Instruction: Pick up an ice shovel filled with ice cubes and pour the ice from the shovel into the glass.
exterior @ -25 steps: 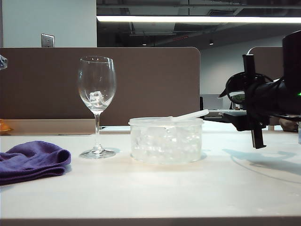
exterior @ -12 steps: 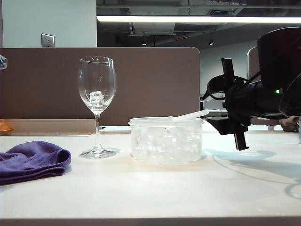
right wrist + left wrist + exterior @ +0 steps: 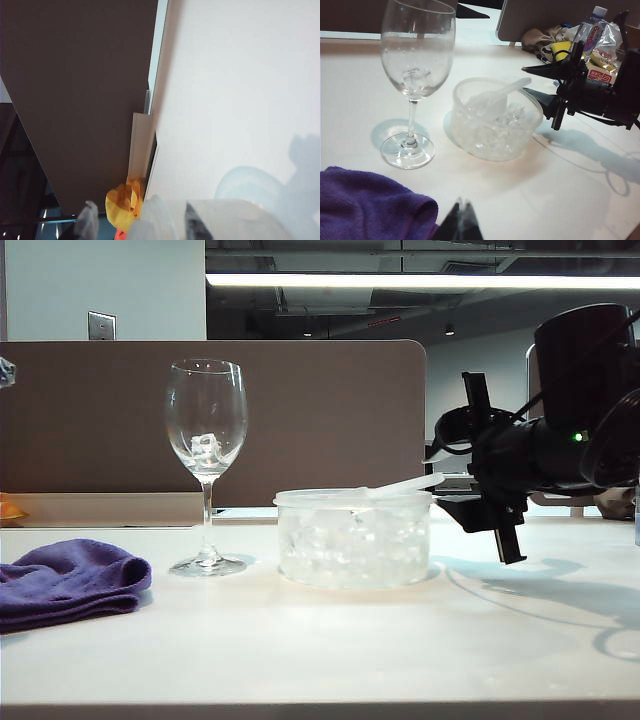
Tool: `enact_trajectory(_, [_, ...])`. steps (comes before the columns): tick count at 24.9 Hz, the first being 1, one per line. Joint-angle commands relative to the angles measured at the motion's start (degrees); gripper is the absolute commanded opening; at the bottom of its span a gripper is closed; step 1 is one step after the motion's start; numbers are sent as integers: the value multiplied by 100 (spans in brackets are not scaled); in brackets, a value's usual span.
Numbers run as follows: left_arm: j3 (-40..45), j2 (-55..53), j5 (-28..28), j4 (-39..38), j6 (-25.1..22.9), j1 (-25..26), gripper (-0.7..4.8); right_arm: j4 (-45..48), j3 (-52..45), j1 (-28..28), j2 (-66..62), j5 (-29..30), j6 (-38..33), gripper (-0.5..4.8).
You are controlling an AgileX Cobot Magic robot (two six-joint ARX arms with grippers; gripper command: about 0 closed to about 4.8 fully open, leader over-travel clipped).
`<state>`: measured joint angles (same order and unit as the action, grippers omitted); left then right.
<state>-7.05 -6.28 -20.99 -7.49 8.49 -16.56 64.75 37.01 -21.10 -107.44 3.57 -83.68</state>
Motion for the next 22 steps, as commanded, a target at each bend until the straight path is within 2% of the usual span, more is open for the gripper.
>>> enact_trajectory(1, [-26,-7,-26,70,-11,4,-5,-37,131,-13,22,-70,57,221])
enact_trajectory(22, [-26,-7,-26,70,-11,4,-5,-566,385,-131,22,44,140,207])
